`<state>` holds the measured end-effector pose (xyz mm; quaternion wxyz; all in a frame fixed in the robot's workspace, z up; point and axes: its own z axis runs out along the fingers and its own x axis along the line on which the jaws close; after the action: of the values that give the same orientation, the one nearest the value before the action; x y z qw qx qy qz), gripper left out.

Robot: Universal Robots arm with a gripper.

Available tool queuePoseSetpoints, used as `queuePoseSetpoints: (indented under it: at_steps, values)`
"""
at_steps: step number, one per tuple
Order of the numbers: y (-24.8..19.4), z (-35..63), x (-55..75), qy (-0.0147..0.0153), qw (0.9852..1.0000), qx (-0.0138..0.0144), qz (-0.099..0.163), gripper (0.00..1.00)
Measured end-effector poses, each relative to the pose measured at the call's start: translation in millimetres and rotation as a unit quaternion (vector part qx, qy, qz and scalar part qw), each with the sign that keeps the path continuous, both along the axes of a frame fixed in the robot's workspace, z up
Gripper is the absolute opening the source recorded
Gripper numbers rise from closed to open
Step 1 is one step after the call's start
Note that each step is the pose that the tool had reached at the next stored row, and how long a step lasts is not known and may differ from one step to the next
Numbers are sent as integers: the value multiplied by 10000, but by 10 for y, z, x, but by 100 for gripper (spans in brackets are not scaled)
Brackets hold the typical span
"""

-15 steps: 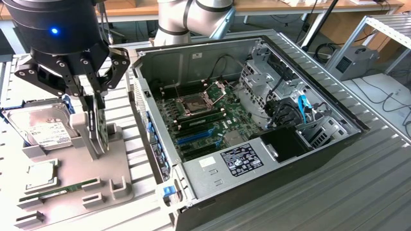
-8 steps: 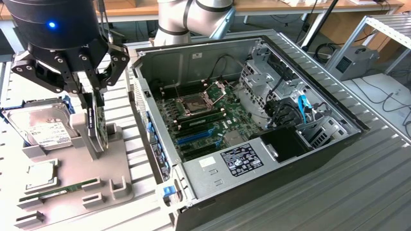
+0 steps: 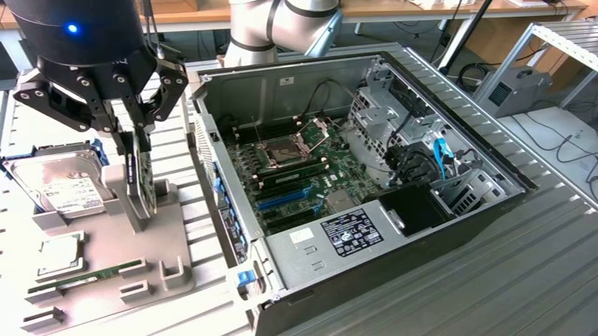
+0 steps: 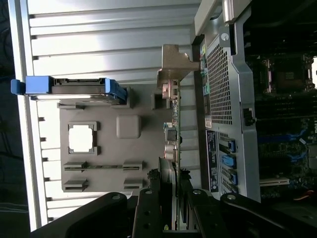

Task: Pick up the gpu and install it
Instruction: 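Pick up the gpu and move the gpu toward the slot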

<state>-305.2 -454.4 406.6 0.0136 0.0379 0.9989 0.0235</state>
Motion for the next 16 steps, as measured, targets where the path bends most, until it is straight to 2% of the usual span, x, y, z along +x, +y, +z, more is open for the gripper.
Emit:
queuePoseSetpoints:
  at_steps: [16]
  values:
    - [0,126,0,0,10000,0,0,26]
